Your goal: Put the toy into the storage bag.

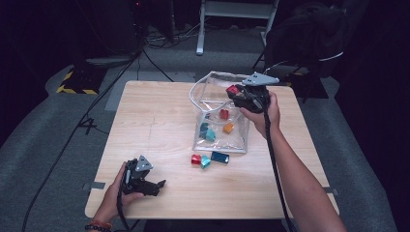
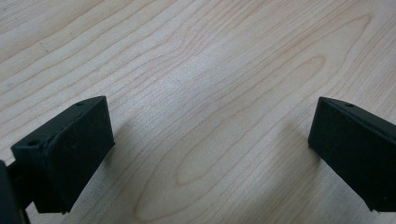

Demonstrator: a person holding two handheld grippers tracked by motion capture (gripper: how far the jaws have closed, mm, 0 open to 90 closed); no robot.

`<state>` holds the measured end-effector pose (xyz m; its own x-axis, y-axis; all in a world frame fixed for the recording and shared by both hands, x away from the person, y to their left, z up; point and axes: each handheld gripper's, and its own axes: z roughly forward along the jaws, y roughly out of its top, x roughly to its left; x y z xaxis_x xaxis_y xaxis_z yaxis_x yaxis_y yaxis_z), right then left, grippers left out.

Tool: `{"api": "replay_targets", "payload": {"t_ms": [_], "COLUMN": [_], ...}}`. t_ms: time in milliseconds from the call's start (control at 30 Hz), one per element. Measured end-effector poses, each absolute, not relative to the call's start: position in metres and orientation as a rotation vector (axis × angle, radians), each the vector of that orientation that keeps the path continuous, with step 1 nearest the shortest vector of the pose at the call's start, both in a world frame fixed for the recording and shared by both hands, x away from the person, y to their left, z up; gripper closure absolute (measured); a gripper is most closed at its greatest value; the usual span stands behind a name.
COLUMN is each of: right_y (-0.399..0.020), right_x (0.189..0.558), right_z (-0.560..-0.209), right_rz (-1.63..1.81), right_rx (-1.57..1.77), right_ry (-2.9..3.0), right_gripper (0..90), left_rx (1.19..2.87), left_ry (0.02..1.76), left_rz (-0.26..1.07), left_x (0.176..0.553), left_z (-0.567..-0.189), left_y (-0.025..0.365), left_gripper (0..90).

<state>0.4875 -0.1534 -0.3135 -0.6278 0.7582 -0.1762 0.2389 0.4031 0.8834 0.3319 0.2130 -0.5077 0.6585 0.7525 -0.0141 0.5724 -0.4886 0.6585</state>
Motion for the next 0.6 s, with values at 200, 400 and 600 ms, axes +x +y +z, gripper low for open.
{"api": "replay_targets", "payload": {"t_ms": [200, 400, 600], "right_y": [-0.1493, -0.1474, -0.1525], "right_x": [0.4926, 0.4969, 0.4889], "right_z": [-0.3156, -0.3176, -0.3149], "right_rz": [1.151, 1.117, 1.147], "right_rx": [0.853, 0.865, 0.856], "right_ry": [2.091, 2.09, 2.086], "right_gripper": [59.1, 52.4, 52.9], "left_rx": [2.235, 2.235, 2.235], "left_ry": [1.021, 1.021, 1.021], "left_rz": [0.368, 0.368, 0.368], "left_x": [0.332, 0.3319, 0.3319], "left_z": [-0.5076, -0.5076, -0.5076], "left_y": [0.213, 0.213, 0.213], "left_gripper": [0.4, 0.4, 0.4]}}
